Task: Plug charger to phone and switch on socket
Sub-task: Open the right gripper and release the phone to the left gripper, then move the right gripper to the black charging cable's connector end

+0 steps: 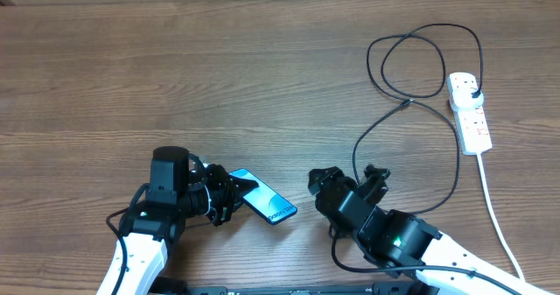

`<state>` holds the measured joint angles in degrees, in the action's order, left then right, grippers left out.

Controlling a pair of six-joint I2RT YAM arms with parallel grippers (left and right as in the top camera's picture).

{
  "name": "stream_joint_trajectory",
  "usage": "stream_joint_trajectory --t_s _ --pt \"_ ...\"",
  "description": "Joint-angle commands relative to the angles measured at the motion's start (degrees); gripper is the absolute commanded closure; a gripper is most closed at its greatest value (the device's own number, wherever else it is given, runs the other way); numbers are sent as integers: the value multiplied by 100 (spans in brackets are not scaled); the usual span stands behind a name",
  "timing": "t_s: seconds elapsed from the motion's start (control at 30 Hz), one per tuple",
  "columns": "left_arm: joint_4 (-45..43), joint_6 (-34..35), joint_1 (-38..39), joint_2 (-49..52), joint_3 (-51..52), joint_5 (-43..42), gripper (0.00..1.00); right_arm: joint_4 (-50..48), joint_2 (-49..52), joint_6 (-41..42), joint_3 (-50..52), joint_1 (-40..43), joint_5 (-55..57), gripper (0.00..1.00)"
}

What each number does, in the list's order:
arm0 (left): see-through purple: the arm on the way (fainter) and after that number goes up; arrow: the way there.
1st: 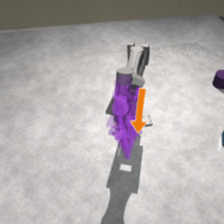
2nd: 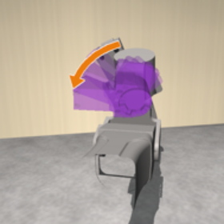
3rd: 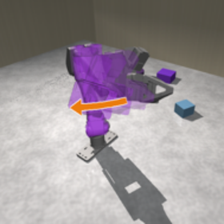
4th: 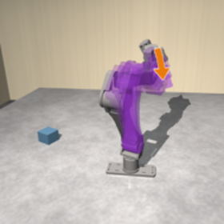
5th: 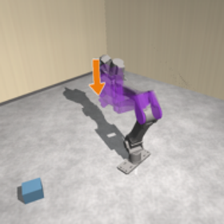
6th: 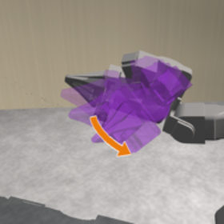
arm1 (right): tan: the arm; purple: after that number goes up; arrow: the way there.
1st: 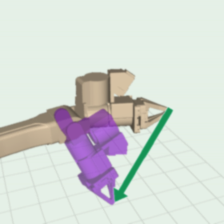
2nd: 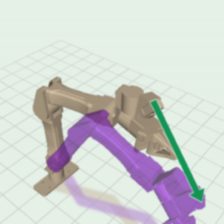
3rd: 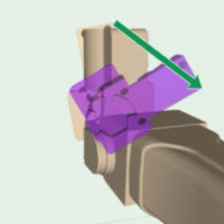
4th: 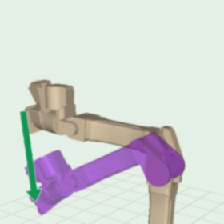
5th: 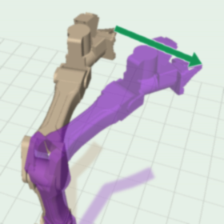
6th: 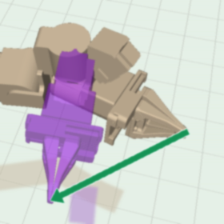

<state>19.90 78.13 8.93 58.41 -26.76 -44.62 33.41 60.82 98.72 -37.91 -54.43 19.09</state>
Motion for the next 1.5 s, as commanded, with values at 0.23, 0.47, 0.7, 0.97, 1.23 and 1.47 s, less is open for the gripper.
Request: stream_joint_trajectory --t_s 0.23,0.47,0.7,0.97,1.23,1.47 --pt "-22 -256 7 9 -66 -299 95 -118 -9 -2577 -39 2415 -350 30" --pt "-22 -256 4 9 -66 -280 95 -1029 599 -3744 -39 4400 -1694 29" --pt "-22 -254 7 9 -66 -280 94 -2398 1998 -4247 -39 5351 -2745 28" --pt "-22 -254 7 9 -66 -280 93 -3720 3246 -4522 -42 5510 -3198 28" --pt "-22 -254 7 9 -66 -278 91 -4282 3724 -4520 -39 5510 -2903 30" --pt "-22 -256 7 9 -66 -179 90 -4682 4089 -4516 -39 5510 -2732 38"
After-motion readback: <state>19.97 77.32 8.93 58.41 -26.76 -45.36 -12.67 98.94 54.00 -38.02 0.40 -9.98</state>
